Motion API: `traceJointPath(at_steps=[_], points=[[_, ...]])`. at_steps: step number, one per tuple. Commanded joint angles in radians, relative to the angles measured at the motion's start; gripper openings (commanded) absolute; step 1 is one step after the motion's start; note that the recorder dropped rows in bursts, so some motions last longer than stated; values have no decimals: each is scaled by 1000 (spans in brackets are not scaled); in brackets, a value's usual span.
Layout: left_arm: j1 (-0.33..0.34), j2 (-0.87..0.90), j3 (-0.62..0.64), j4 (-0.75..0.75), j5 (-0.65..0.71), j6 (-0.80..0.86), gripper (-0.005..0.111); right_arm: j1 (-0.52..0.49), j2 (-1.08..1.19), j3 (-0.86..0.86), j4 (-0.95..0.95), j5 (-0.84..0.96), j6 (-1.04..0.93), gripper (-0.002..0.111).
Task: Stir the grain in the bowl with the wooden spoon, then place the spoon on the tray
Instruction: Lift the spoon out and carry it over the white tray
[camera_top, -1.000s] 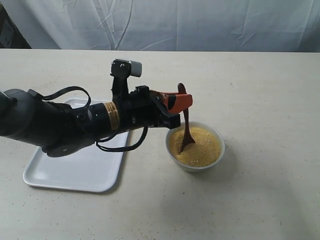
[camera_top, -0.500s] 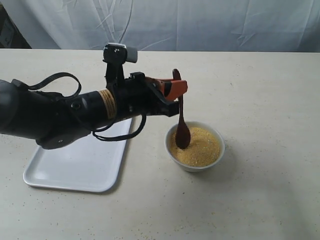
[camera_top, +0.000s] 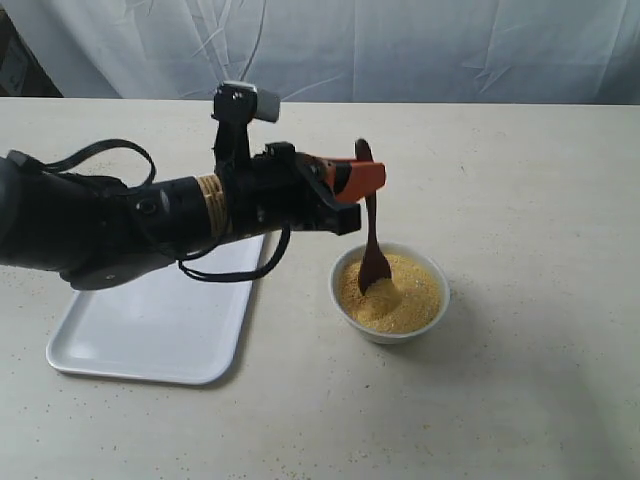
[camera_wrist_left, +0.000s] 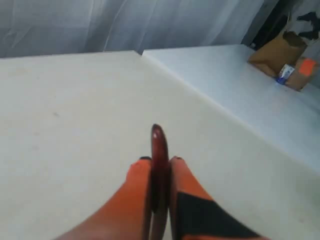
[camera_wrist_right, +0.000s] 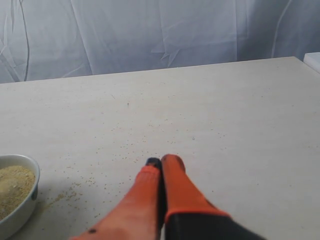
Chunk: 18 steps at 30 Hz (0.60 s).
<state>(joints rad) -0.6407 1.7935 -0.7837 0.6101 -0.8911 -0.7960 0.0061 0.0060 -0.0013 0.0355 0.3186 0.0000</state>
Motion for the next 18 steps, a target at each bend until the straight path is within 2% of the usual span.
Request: traceJointPath(at_steps=[1, 7, 13, 18], points=[[1, -86, -5, -58, 74, -42, 0, -6, -6, 1, -2, -8, 0, 0], [1, -105, -5, -145, 157, -254, 0, -6, -6, 1, 0, -8, 0, 0], [11, -105, -5, -294, 173, -345, 0, -6, -6, 1, 0, -8, 0, 0], [14, -105, -5, -274, 184, -359, 0, -6, -6, 1, 0, -8, 0, 0]])
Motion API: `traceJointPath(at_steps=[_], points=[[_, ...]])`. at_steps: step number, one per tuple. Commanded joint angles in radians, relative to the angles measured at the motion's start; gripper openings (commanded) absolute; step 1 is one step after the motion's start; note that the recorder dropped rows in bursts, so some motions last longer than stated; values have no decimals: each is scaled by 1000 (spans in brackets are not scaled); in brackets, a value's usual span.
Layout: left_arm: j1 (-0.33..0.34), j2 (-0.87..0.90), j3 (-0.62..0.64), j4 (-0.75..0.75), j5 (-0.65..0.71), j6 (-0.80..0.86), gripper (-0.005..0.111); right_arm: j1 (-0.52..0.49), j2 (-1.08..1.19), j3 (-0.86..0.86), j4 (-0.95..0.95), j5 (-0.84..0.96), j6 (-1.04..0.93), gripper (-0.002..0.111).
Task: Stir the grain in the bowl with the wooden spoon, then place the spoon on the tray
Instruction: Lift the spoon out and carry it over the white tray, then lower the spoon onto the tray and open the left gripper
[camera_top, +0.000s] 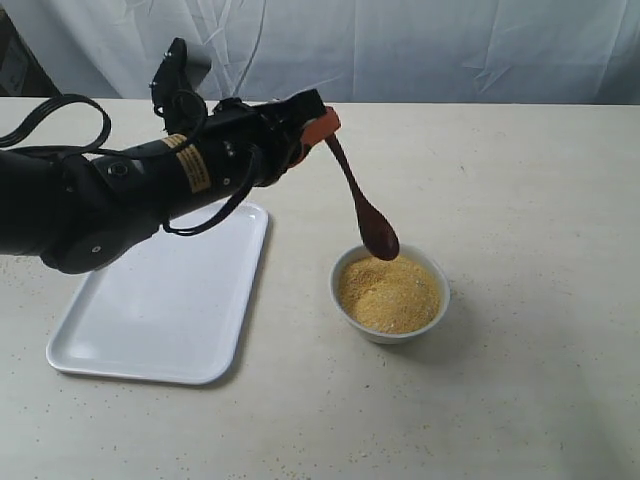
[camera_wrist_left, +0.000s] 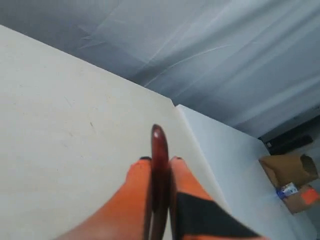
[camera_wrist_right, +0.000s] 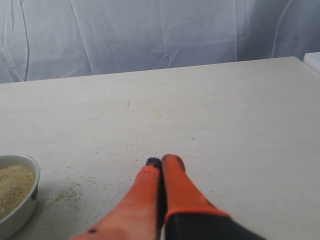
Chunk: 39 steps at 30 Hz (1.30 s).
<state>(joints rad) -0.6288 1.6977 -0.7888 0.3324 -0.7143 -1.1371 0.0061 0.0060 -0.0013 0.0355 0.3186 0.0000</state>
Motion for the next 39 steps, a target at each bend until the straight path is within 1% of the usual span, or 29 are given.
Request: traceJointPath(at_steps=[1, 5, 8, 10, 12, 14, 17, 19, 21, 23, 24, 25, 26, 28, 32, 34, 35, 37, 39], points=[[2, -9, 0, 18, 20, -40, 0, -6, -6, 1, 0, -8, 0, 0], [2, -9, 0, 97, 81, -80, 0, -6, -6, 1, 0, -8, 0, 0], [2, -9, 0, 101, 116, -124, 0, -6, -6, 1, 0, -8, 0, 0], [2, -9, 0, 99, 116, -120, 0, -6, -6, 1, 0, -8, 0, 0], [2, -9, 0, 97, 145, -111, 0, -6, -6, 1, 0, -8, 0, 0], [10, -7, 0, 93, 193, -109, 0, -6, -6, 1, 0, -8, 0, 0], [35, 7, 0, 87, 192, -125, 0, -6, -6, 1, 0, -8, 0, 0], [48, 7, 0, 89, 194, -187, 0, -6, -6, 1, 0, -8, 0, 0], [64, 4, 0, 143, 190, -252, 0, -6, -6, 1, 0, -8, 0, 0], [102, -10, 0, 290, 178, -400, 0, -6, -6, 1, 0, -8, 0, 0], [129, -19, 0, 369, 164, -482, 0, -6, -6, 1, 0, -8, 0, 0], [162, -34, 0, 496, 143, -561, 0, -6, -6, 1, 0, -8, 0, 0], [199, -45, 0, 583, 116, -625, 0, -6, -6, 1, 0, -8, 0, 0], [283, -71, -2, 781, 68, -697, 0, -6, -6, 1, 0, -8, 0, 0], [448, -84, -21, 1093, -23, -859, 0, -6, -6, 1, 0, -8, 0, 0], [539, -60, -46, 1241, -65, -955, 0, -6, -6, 1, 0, -8, 0, 0], [623, -29, -70, 1316, -158, -955, 0, -6, -6, 1, 0, -8, 0, 0], [694, 15, -92, 1346, -284, -955, 0, -6, -6, 1, 0, -8, 0, 0], [745, 80, -106, 1398, -335, -955, 0, -6, -6, 1, 0, -8, 0, 0]])
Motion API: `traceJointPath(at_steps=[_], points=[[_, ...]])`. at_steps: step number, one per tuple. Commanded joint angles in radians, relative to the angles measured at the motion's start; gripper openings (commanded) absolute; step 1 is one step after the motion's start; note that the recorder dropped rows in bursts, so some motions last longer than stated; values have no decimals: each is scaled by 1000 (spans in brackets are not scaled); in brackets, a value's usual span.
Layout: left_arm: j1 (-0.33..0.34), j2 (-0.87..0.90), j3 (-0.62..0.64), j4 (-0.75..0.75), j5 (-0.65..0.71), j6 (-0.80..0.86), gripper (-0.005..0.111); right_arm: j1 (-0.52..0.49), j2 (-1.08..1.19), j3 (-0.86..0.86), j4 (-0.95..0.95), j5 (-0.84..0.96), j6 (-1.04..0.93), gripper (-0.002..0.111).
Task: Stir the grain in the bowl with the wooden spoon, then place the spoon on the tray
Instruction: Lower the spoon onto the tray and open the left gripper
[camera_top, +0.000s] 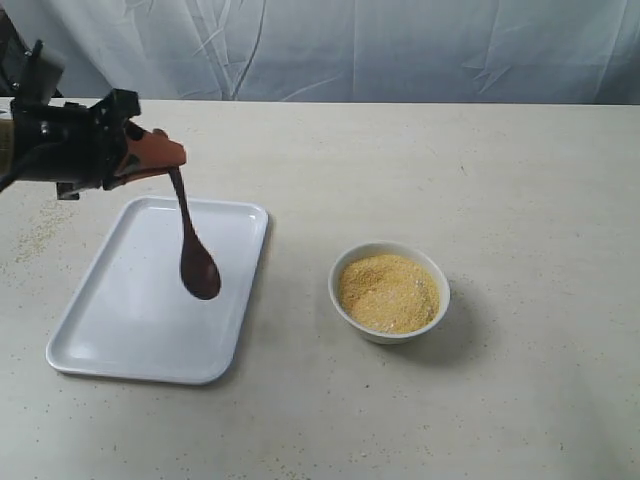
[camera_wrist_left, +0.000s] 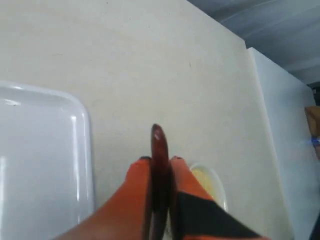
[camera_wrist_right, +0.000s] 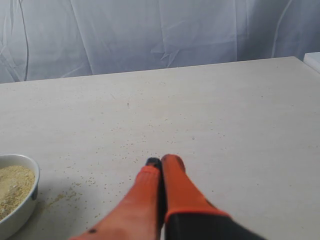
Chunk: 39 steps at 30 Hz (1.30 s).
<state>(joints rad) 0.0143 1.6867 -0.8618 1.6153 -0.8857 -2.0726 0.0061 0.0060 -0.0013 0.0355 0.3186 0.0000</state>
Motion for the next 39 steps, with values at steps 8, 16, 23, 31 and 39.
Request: traceJointPath(at_steps=[8, 16, 23, 31, 39], points=[[105, 245, -33, 128, -29, -18, 13, -6, -6, 1, 0, -8, 0, 0], [105, 245, -33, 129, -2, -18, 62, -6, -6, 1, 0, -8, 0, 0], [105, 215, -74, 129, -81, -18, 41, -6, -6, 1, 0, -8, 0, 0], [177, 71, -76, 129, 29, -17, 0, -6, -6, 1, 0, -8, 0, 0], [129, -259, -76, 129, 309, 190, 0, -6, -6, 1, 0, -8, 0, 0]])
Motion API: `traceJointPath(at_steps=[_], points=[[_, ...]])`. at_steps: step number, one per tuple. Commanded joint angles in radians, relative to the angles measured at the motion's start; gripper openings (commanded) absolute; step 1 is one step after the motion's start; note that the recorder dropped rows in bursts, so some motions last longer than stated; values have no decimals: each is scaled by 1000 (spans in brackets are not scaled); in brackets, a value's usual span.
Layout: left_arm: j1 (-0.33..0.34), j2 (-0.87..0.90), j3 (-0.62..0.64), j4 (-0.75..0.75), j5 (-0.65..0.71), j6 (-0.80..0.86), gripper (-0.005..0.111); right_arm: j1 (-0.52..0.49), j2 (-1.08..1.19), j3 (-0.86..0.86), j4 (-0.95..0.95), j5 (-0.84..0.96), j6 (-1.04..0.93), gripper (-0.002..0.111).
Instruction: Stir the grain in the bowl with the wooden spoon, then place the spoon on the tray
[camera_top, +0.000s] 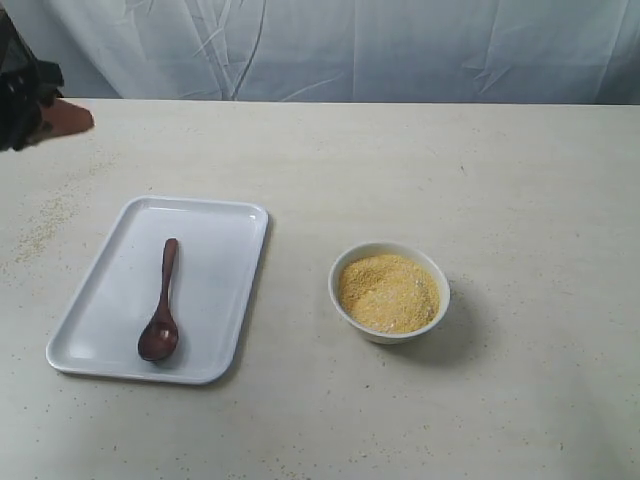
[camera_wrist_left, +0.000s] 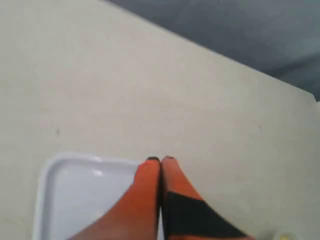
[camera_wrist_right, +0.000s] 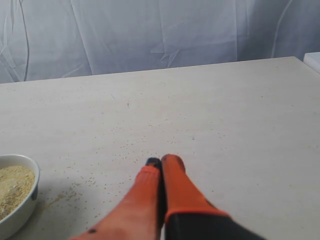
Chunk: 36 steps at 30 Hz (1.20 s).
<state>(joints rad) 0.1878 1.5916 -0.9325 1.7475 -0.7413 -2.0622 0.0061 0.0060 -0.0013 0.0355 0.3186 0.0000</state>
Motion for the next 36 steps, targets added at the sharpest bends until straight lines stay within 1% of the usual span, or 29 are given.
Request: traceJointPath(at_steps=[1, 2, 3, 4, 6, 7, 8, 9, 10, 12, 13, 14, 17, 18, 19, 21, 23, 25, 30, 32, 34, 36], points=[[-69, -226, -5, -3, 232, 270, 0, -6, -6, 1, 0, -8, 0, 0], [-87, -264, -5, -3, 300, 350, 0, -6, -6, 1, 0, -8, 0, 0], [-111, -309, -1, -3, 414, 429, 0, -6, -6, 1, 0, -8, 0, 0], [-137, -344, 9, -3, 575, 476, 0, -6, -6, 1, 0, -8, 0, 0], [-179, -383, 31, -3, 976, 519, 0, -6, -6, 1, 0, -8, 0, 0], [-191, -390, 40, -32, 1150, 558, 0, -6, -6, 1, 0, -8, 0, 0], [-193, -392, 45, -98, 1269, 651, 0, -6, -6, 1, 0, -8, 0, 0], [-191, -392, 45, -232, 1390, 791, 0, -6, -6, 1, 0, -8, 0, 0], [-191, -392, 45, -384, 1486, 954, 0, -6, -6, 1, 0, -8, 0, 0], [-191, -392, 45, -728, 1608, 1240, 0, -6, -6, 1, 0, -8, 0, 0], [-191, -397, 45, -890, 1648, 1353, 0, -6, -6, 1, 0, -8, 0, 0], [-191, -406, 45, -1011, 1661, 1437, 0, -6, -6, 1, 0, -8, 0, 0], [-193, -477, 45, -1411, 1643, 1751, 0, -6, -6, 1, 0, -8, 0, 0], [-193, -515, 45, -1542, 1641, 1830, 0, -6, -6, 1, 0, -8, 0, 0], [-193, -549, 45, -1598, 1643, 1882, 0, -6, -6, 1, 0, -8, 0, 0], [-193, -645, 45, -1747, 1644, 1933, 0, -6, -6, 1, 0, -8, 0, 0], [-193, -728, 45, -1821, 1653, 1956, 0, -6, -6, 1, 0, -8, 0, 0], [-191, -800, 45, -1848, 1656, 1956, 0, -6, -6, 1, 0, -8, 0, 0], [-191, -950, 45, -1824, 1653, 1956, 0, -6, -6, 1, 0, -8, 0, 0], [-191, -986, 45, -1777, 1661, 1965, 0, -6, -6, 1, 0, -8, 0, 0], [-191, -1008, 47, -1683, 1713, 1965, 0, -6, -6, 1, 0, -8, 0, 0], [-191, -1037, 80, -1581, 1709, 1965, 0, -6, -6, 1, 0, -8, 0, 0]])
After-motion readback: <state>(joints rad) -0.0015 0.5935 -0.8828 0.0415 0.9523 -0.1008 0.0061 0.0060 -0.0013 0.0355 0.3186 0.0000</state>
